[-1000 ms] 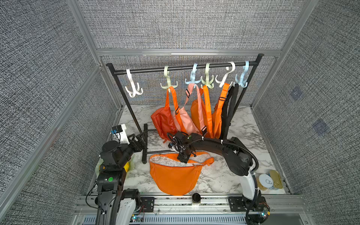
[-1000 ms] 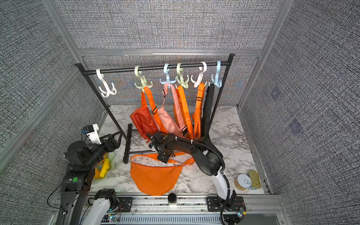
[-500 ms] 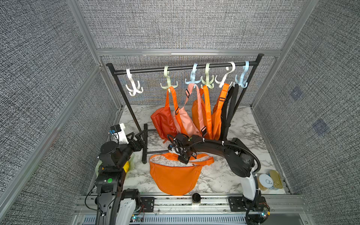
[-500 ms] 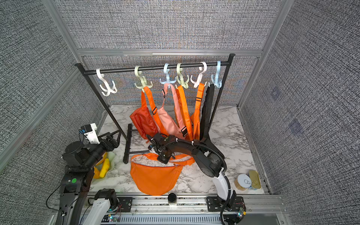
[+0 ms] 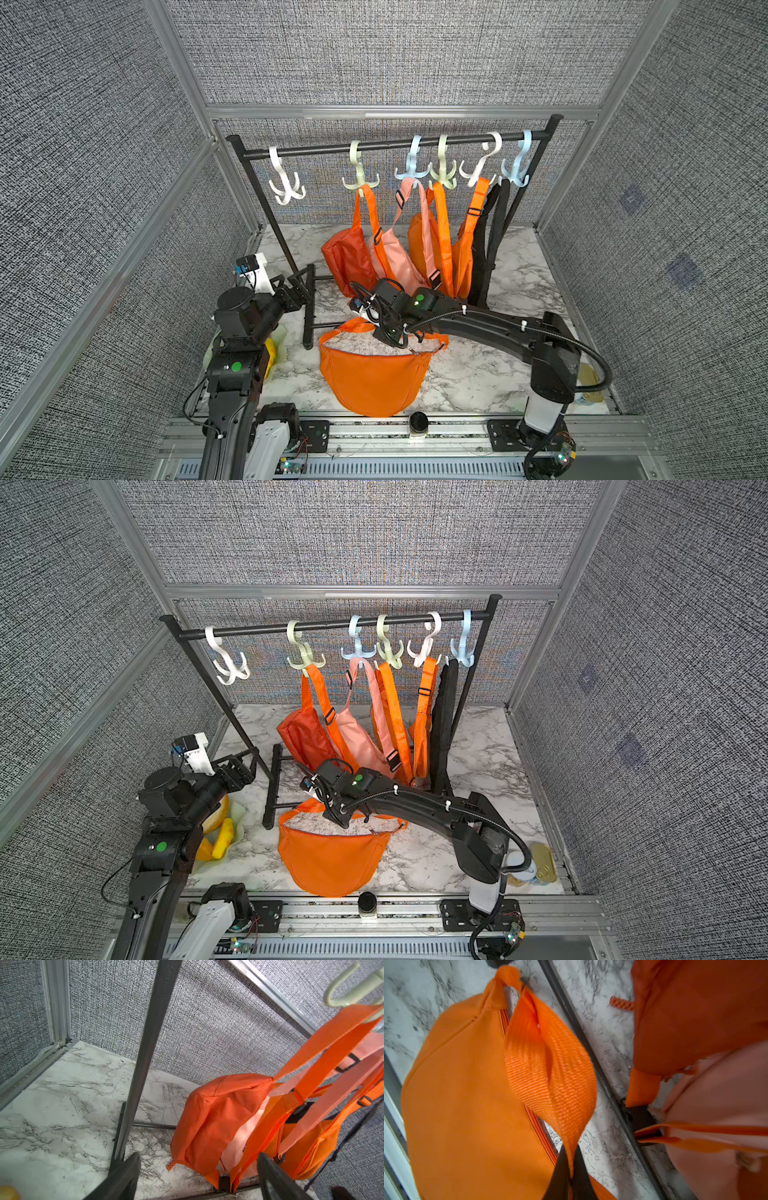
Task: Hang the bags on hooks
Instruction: Pick up the bag from the center of the board.
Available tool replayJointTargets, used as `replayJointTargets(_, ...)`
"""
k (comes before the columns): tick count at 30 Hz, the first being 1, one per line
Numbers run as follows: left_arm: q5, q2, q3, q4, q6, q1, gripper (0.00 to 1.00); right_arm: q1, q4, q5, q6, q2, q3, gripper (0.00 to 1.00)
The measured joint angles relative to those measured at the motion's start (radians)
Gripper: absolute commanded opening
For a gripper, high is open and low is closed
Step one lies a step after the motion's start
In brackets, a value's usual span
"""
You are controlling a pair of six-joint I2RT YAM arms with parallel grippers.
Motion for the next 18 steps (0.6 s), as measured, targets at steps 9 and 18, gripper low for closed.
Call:
replayJointTargets(9, -0.133, 0.211, 0.154, 0.115, 0.017, 0.008, 0.9, 0.101, -0.015, 0.262, -0.01, -0.165, 0.058, 0.0)
replayJointTargets(18, -0.206, 0.34, 0.228, 0.231, 0.049, 0.013, 0.88, 0.151, 0.019, 0.388, -0.077, -0.274, 0.079, 0.0)
